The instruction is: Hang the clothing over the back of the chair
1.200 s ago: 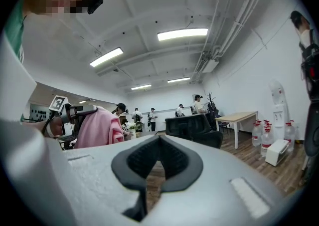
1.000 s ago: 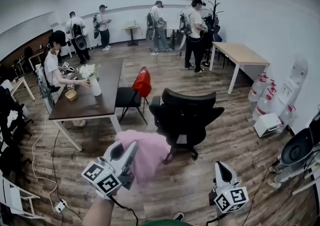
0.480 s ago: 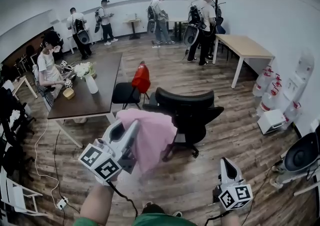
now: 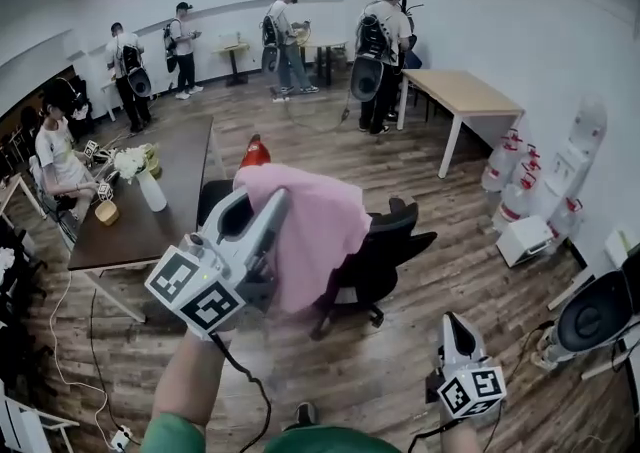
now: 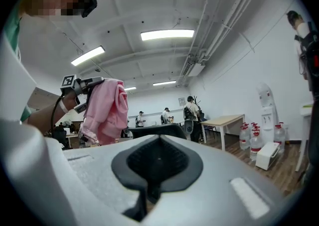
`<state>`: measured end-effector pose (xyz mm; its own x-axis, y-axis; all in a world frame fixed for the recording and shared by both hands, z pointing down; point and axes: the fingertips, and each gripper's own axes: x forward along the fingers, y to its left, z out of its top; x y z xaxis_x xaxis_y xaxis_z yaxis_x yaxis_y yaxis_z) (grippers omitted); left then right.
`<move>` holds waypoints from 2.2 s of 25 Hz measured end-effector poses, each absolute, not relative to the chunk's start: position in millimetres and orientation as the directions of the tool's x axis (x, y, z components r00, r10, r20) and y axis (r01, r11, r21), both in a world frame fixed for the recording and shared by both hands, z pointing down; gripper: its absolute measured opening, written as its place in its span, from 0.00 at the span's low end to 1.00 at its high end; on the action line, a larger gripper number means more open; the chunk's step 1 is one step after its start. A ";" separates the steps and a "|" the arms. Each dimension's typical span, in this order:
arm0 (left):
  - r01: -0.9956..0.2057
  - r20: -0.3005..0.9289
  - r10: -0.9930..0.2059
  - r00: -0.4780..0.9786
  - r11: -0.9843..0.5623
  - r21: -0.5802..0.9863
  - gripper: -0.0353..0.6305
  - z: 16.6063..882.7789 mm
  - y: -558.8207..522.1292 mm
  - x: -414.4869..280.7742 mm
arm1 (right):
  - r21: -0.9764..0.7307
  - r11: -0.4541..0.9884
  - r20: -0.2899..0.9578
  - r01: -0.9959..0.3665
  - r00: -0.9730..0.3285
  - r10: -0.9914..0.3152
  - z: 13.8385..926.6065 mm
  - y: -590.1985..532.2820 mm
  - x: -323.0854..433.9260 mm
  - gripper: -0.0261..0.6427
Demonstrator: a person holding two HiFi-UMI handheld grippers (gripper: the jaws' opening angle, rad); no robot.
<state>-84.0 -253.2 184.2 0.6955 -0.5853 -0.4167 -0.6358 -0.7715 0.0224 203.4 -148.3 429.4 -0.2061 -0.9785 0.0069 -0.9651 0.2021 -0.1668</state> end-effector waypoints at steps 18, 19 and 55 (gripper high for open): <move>-0.391 -0.520 -0.329 0.789 -0.920 -0.012 0.19 108.1 -422.2 11.9 | -0.126 -0.057 0.082 -0.990 0.047 -0.996 439.7 -179.8 218.8 0.04; -0.380 -0.523 -0.315 0.792 -0.925 -0.018 0.19 104.5 -426.2 16.5 | -0.126 -0.069 0.087 -0.990 0.058 -0.995 441.6 -178.3 218.6 0.04; -0.198 -0.255 -0.427 0.868 -0.768 0.609 0.19 278.8 -358.3 -0.4 | -0.229 0.189 0.124 -0.955 -0.221 -0.967 478.4 -191.1 212.6 0.04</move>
<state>-0.4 -358.3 278.8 0.8677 -0.4266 -0.2549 -0.1984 -0.7676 0.6094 212.6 -191.1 478.4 -0.2210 -0.9673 0.1242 -0.9549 0.1887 -0.2293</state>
